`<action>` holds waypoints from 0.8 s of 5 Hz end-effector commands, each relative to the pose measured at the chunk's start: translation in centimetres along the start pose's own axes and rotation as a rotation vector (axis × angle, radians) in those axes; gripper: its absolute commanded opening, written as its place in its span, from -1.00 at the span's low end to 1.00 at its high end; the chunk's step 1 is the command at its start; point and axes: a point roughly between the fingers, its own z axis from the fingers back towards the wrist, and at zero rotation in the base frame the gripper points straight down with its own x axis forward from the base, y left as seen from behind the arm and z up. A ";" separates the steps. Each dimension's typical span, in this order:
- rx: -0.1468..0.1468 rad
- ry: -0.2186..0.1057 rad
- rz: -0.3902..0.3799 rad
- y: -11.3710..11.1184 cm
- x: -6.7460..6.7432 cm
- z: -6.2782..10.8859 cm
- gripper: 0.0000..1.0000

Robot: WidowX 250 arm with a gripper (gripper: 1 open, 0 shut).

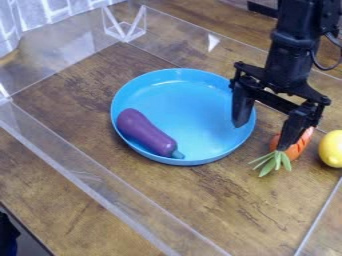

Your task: Move the carrot to the left side

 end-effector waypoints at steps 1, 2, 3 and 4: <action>-0.012 -0.057 -0.016 -0.8 0.7 1.7 1.00; -0.018 -0.054 -0.020 -1.1 1.1 1.3 1.00; -0.024 -0.050 -0.023 -1.4 1.5 0.8 1.00; -0.031 -0.054 -0.026 -2.0 2.1 0.2 1.00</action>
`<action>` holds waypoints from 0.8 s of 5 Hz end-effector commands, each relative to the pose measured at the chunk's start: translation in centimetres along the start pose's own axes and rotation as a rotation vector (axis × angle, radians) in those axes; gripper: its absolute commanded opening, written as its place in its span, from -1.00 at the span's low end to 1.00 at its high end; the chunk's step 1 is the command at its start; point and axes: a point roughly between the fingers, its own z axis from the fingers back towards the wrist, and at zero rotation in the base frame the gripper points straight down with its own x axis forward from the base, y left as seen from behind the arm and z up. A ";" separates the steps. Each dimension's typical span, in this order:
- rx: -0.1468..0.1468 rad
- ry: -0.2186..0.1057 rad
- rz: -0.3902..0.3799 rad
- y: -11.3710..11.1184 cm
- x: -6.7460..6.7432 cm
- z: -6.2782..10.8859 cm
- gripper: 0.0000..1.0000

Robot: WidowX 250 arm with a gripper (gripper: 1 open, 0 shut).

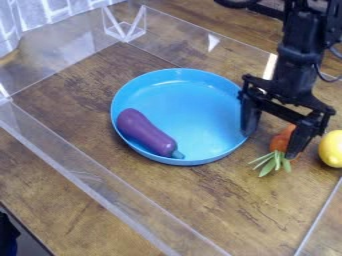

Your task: Move the carrot to the left side

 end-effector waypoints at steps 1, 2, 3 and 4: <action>-0.014 -0.075 -0.035 -1.8 0.9 1.8 1.00; -0.019 -0.076 -0.040 -2.4 1.3 1.3 1.00; -0.020 -0.071 -0.044 -2.5 1.5 0.9 -1.00; -0.023 -0.063 -0.051 -2.8 1.7 0.7 -1.00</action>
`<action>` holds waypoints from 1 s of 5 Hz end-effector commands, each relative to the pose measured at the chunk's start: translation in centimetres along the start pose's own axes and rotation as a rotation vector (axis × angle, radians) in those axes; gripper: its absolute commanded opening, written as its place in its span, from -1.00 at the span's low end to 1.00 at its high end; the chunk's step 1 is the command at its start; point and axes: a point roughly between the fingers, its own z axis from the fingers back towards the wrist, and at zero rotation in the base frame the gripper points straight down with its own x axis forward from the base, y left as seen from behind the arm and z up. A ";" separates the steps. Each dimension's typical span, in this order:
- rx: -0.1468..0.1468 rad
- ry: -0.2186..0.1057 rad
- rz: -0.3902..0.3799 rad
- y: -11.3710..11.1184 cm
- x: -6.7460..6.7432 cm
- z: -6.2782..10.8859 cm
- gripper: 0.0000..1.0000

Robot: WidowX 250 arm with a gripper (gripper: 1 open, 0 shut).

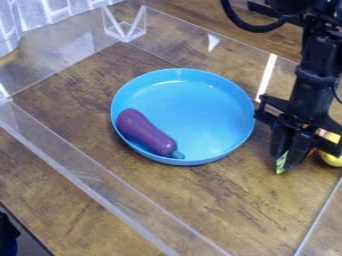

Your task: Move the carrot to the left side

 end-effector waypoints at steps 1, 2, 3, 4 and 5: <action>-0.012 -0.053 -0.036 -1.3 0.5 2.2 -1.00; -0.013 -0.038 -0.047 -1.5 0.4 1.9 -1.00; -0.014 -0.023 -0.059 -1.6 0.3 1.6 -1.00; -0.016 -0.007 -0.072 -1.6 0.1 1.4 -1.00; -0.017 0.008 -0.084 -1.7 -0.1 1.2 -1.00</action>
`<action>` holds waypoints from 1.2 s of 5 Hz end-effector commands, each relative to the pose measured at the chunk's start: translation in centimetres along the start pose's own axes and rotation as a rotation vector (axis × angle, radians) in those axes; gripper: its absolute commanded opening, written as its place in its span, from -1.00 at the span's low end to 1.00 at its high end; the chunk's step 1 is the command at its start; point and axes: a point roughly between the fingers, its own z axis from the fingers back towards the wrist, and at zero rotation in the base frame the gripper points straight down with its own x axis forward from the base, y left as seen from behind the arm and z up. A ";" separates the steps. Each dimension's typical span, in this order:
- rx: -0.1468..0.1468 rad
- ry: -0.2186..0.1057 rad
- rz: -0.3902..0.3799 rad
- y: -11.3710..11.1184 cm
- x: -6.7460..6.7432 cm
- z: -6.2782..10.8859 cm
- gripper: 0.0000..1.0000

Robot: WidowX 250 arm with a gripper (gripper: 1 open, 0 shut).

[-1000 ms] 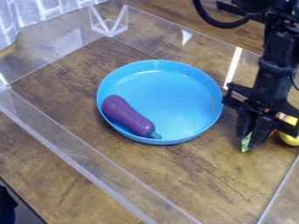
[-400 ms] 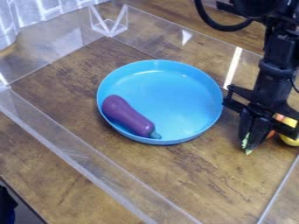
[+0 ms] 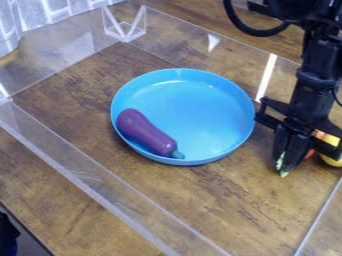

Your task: Move the carrot to the left side

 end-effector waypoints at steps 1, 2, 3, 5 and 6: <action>-0.005 -0.027 -0.060 -1.5 0.0 1.1 -1.00; -0.007 -0.013 -0.072 -1.5 -0.1 0.9 -1.00; -0.008 0.002 -0.083 -1.5 -0.2 0.7 -1.00; -0.011 0.030 -0.105 -1.5 -0.3 0.1 -1.00; -0.013 0.042 -0.115 -1.4 -0.3 -0.1 -1.00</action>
